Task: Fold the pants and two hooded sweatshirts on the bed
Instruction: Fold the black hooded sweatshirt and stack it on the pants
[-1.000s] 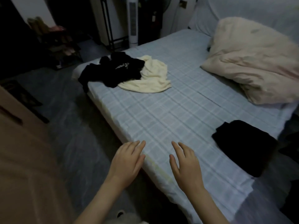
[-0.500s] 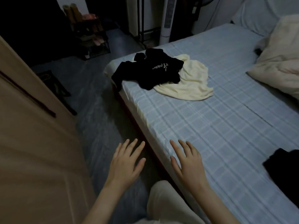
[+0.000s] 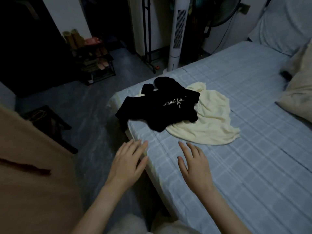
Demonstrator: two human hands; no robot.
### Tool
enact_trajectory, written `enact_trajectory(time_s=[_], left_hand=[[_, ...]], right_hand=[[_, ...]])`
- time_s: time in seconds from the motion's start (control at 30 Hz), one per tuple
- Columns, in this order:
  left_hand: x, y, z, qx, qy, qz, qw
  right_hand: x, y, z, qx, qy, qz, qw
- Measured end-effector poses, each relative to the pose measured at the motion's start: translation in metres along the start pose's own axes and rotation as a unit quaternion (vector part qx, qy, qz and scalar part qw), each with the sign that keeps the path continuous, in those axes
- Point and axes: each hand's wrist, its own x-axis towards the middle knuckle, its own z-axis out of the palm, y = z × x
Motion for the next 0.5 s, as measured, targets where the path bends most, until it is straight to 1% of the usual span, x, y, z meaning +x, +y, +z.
enact_trajectory(time_s=[0.1, 0.17, 0.37, 0.43, 0.5], left_hand=[[0.058, -0.016, -0.006, -0.024, 0.009, 0.008, 1.0], [0.094, -0.03, 0.0, -0.037, 0.007, 0.021, 0.999], [0.201, -0.1, 0.032, -0.074, -0.046, 0.071, 0.994], [0.248, -0.127, 0.035, -0.079, -0.07, 0.088, 0.991], [0.296, -0.15, 0.032, -0.076, -0.075, 0.103, 0.989]], right_hand=[[0.054, 0.004, 0.005, 0.009, 0.032, 0.005, 0.999], [0.087, 0.007, 0.016, 0.01, 0.036, 0.017, 0.999], [0.181, 0.011, 0.072, -0.006, 0.041, 0.061, 0.997], [0.219, 0.01, 0.089, -0.003, 0.046, 0.087, 0.995], [0.255, 0.007, 0.1, 0.009, 0.049, 0.116, 0.992]])
